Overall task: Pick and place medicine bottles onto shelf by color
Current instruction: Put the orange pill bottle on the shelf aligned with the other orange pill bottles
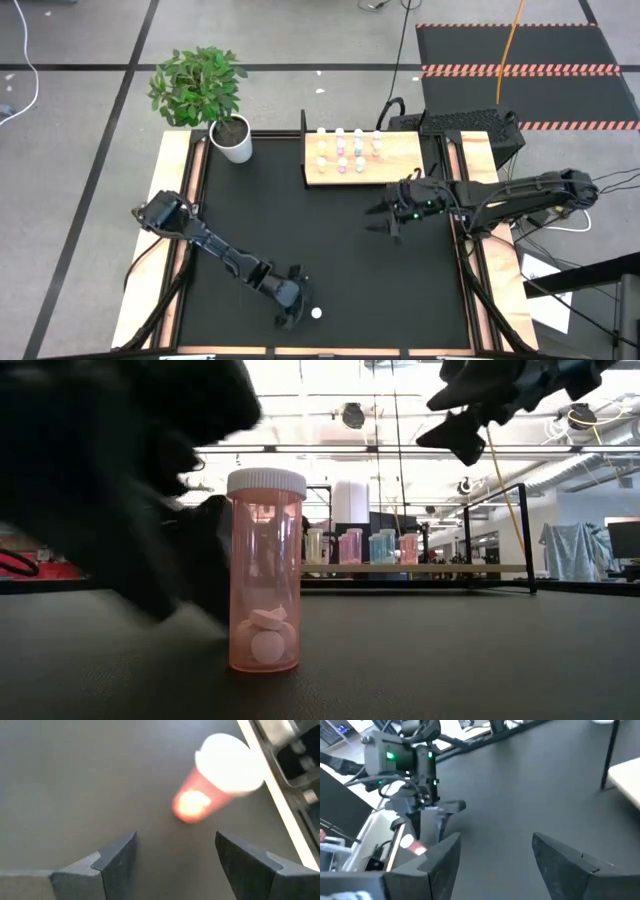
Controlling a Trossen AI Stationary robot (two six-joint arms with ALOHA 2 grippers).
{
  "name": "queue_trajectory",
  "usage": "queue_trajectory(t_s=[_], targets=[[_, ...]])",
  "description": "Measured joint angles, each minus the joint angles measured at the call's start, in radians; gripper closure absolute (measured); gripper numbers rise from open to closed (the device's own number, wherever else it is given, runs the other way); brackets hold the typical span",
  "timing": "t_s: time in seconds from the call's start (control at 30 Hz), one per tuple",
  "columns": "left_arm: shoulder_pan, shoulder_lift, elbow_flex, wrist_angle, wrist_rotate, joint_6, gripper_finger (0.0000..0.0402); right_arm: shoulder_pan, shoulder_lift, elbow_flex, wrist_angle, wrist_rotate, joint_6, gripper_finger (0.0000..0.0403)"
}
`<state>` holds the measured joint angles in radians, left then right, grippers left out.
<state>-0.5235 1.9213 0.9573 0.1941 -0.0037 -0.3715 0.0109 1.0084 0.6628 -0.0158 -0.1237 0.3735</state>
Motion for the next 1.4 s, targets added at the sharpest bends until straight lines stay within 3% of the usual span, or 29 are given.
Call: queue_trajectory(t_s=[0.23,0.43,0.53,0.7,0.8,0.97,1.2,1.4], targets=[[-0.052,0.089,0.000,0.204,-0.076,0.050,0.0144,0.153,0.000,0.000,-0.021,0.063,0.177,0.0161],[-0.055,0.190,0.001,0.418,-0.135,0.063,0.0161,0.356,0.000,0.000,-0.043,0.290,0.293,0.0182],[-0.059,0.209,0.002,0.433,-0.172,0.035,0.0188,0.443,0.000,0.000,-0.055,0.390,0.334,0.0193],[-0.057,0.204,0.002,0.418,-0.195,0.025,0.0274,0.530,0.000,0.000,-0.081,0.486,0.392,0.0202],[-0.044,0.187,0.002,0.409,-0.192,0.000,0.0317,0.555,0.002,0.000,-0.066,0.553,0.396,0.0203],[0.002,0.144,-0.003,0.390,-0.208,0.002,0.0315,0.567,0.039,0.000,0.043,0.597,0.324,0.0203],[0.077,0.042,-0.002,0.369,-0.209,0.005,0.0264,0.540,0.196,0.000,0.350,0.592,0.147,0.0204],[0.122,-0.058,0.000,0.348,-0.204,0.052,0.0294,0.494,0.292,0.002,0.605,0.594,0.131,0.0187]])
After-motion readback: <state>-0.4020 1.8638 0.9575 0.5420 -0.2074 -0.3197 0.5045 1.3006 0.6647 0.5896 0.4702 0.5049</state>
